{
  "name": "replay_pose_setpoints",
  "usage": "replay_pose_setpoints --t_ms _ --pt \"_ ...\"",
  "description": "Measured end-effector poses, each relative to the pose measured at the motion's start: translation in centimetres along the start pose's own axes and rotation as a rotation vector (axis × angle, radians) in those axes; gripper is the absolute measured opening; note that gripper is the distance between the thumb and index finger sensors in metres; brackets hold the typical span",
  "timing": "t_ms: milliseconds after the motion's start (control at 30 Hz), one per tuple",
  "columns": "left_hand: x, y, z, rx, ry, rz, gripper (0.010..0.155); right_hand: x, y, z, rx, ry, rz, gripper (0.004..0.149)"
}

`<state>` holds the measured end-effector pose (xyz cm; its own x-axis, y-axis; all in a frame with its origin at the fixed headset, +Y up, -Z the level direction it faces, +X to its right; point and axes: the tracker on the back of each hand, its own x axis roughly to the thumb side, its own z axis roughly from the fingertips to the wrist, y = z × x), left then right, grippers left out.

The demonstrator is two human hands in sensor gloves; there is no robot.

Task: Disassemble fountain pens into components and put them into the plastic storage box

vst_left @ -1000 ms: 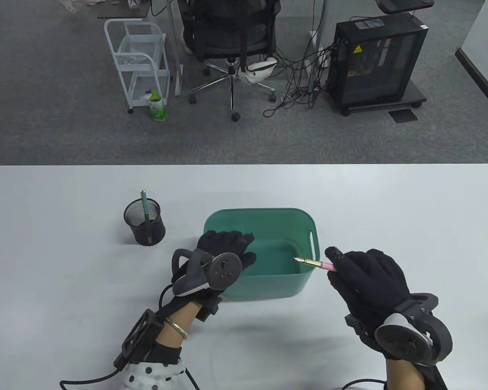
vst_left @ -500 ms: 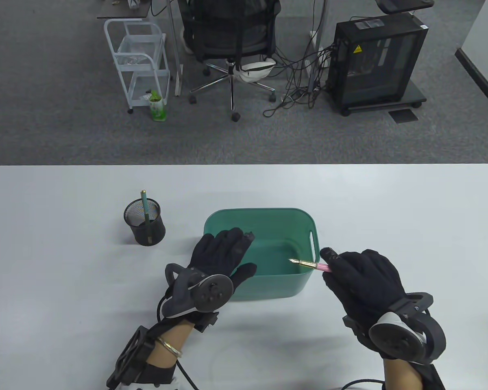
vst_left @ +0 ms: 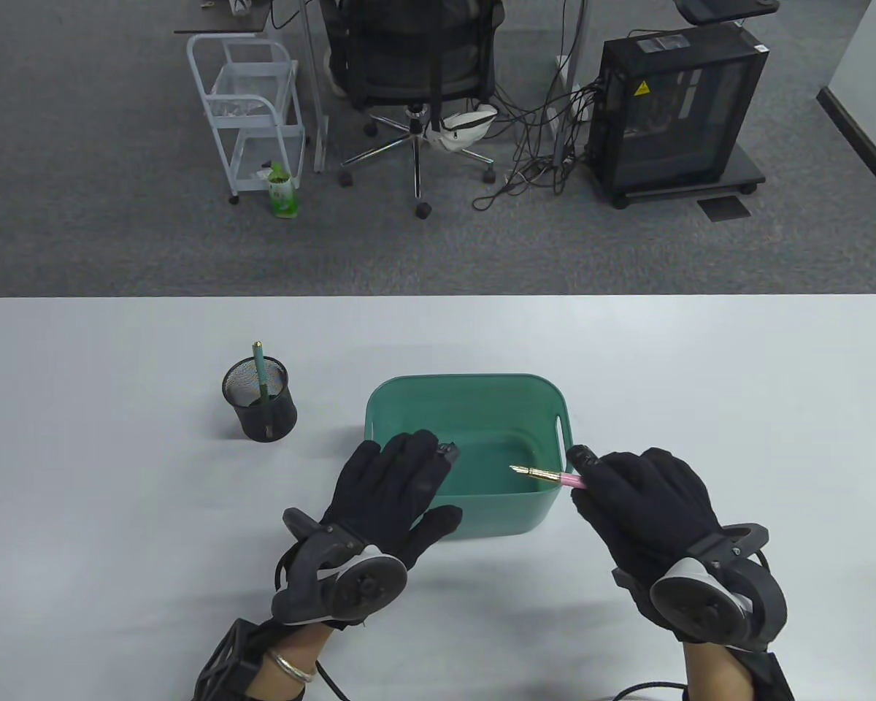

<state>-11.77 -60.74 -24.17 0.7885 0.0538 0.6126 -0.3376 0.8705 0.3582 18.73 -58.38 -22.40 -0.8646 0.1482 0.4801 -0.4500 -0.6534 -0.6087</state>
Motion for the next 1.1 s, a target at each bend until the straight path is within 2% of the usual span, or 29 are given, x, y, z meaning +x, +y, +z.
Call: replay_pose_setpoints --t_ms 267,567,1100 --pt "0.9 1.0 0.7 0.047 -0.051 -0.003 0.069 0.2 0.4 0.0 0.017 -0.009 0.008 0.046" --pt "1.0 1.2 0.9 0.053 -0.071 0.010 0.070 0.4 0.7 0.0 0.034 -0.019 0.015 0.046" --pt "1.5 0.6 0.8 0.052 -0.092 -0.019 0.072 3.6 3.5 0.5 0.154 -0.147 0.023 0.046"
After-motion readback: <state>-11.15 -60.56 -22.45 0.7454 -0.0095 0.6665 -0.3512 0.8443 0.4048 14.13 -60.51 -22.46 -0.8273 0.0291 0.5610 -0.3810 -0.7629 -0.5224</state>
